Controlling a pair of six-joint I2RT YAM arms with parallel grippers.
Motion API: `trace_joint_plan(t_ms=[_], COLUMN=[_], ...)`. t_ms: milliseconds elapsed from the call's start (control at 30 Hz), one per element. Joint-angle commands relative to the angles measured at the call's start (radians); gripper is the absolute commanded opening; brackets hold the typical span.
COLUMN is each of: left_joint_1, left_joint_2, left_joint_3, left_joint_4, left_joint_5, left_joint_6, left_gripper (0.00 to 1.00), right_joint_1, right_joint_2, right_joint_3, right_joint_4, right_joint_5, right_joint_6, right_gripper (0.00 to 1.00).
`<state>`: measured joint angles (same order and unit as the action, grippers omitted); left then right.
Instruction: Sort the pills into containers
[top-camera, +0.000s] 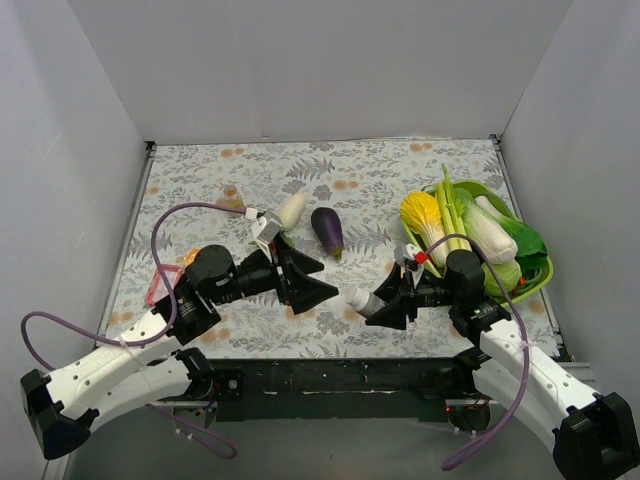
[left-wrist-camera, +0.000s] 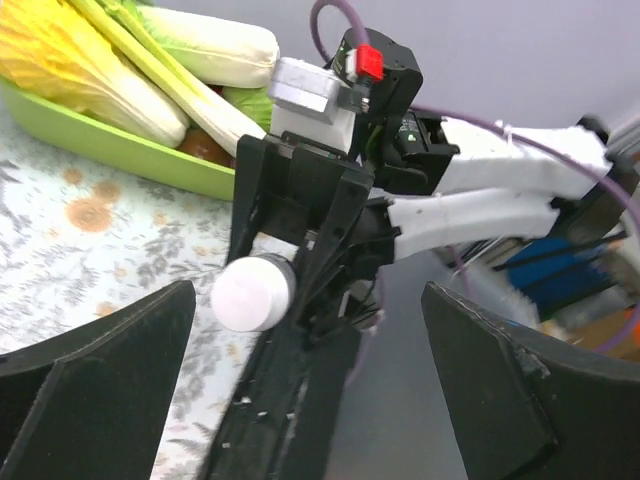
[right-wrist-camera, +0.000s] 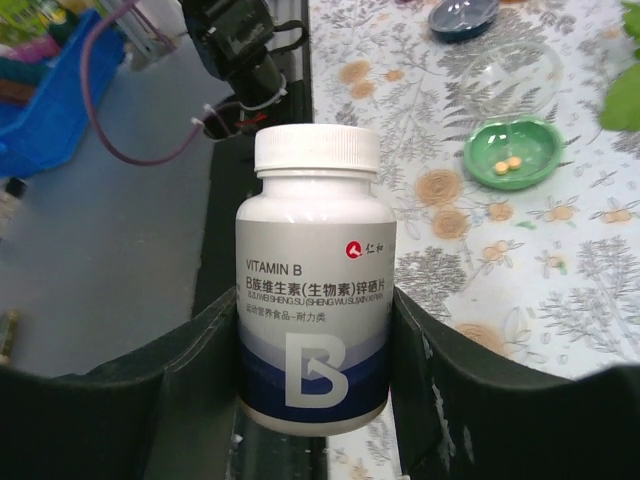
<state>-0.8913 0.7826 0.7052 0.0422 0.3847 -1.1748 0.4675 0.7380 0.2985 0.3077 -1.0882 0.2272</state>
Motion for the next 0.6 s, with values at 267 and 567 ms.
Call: trace_joint_plan(t_ms=[267,567], left_joint_1=[0.025,0.023], left_joint_2=[0.245,0.336], left_joint_3=[0.062,0.034], left_joint_4=[-0.102,0.082], left_joint_5=[-0.072,-0.015], left_joint_6=[-0.649,-0.756], left_gripper=[0.98,0.85], right_joint_1=[0.031,0.065], right_joint_2=[-0.005,0.021], right_joint_3=[0.254,0.278], right_joint_4=[-0.478,-0.476], right_joint_5=[0.234,0.26], right_joint_6=[-0.732,-0.779], right_gripper=[0.01,0.01])
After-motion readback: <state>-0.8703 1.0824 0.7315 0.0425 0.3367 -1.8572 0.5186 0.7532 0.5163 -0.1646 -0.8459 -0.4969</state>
